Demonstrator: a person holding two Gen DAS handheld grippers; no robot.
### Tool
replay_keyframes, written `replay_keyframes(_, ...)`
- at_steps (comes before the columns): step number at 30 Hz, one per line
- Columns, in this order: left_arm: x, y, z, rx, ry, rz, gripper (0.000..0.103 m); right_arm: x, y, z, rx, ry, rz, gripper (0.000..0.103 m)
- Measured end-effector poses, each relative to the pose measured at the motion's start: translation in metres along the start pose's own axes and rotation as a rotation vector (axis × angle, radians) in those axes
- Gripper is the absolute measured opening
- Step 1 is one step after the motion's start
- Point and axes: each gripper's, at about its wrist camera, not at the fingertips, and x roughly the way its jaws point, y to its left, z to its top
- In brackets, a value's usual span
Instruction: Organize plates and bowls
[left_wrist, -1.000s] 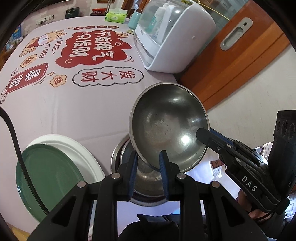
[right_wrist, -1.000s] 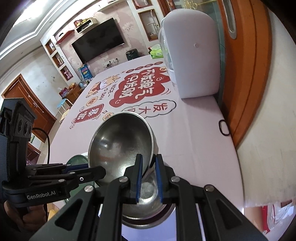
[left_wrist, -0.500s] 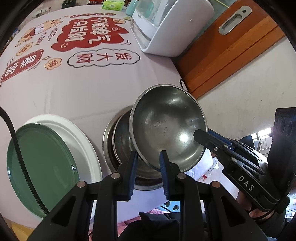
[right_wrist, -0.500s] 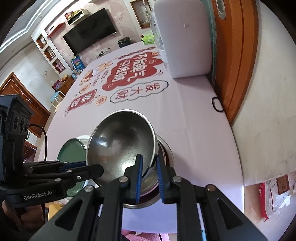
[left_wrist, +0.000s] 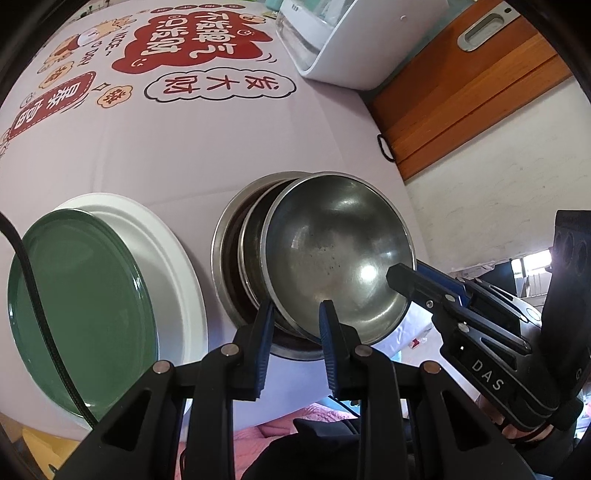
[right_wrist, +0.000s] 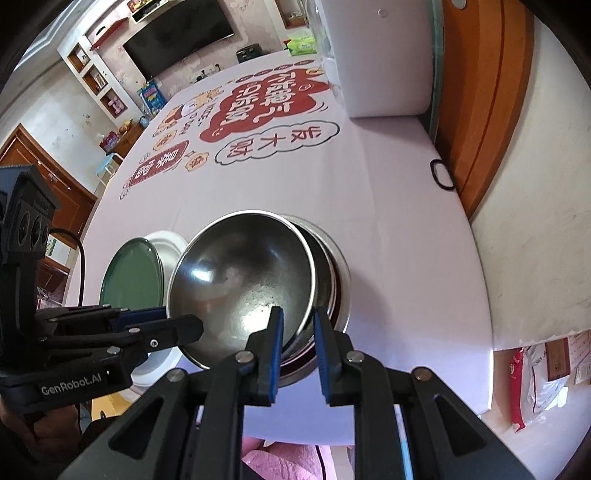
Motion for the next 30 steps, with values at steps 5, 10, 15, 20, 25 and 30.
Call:
replay_keyframes(5, -0.002, 0.000, -0.001, 0.002, -0.004, 0.015, 0.024, 0.003, -0.002, -0.003, 0.011, 0.020, 0.009, 0.020)
replay_keyframes(10, -0.007, -0.004, -0.002, 0.021, -0.011, 0.024, 0.025, 0.001, -0.004, -0.005, 0.025, 0.011, 0.026, 0.026)
replay_keyframes(15, -0.008, -0.006, -0.001, 0.033, -0.015, 0.030, 0.026, -0.001, -0.008, -0.008, 0.055, 0.006, 0.033, 0.029)
replay_keyframes(20, -0.013, -0.007, 0.000, 0.045, -0.031, 0.032, 0.027, -0.003, -0.016, -0.012, 0.101, -0.001, 0.043, 0.031)
replay_keyframes(25, -0.016, -0.004, 0.004, 0.053, -0.037, 0.032, 0.030, -0.003, -0.023, -0.014, 0.153, -0.004, 0.049, 0.032)
replay_keyframes(30, -0.015, 0.001, 0.012, 0.056, -0.036, 0.038, 0.032, -0.001, -0.034, -0.017, 0.223, -0.003, 0.058, 0.033)
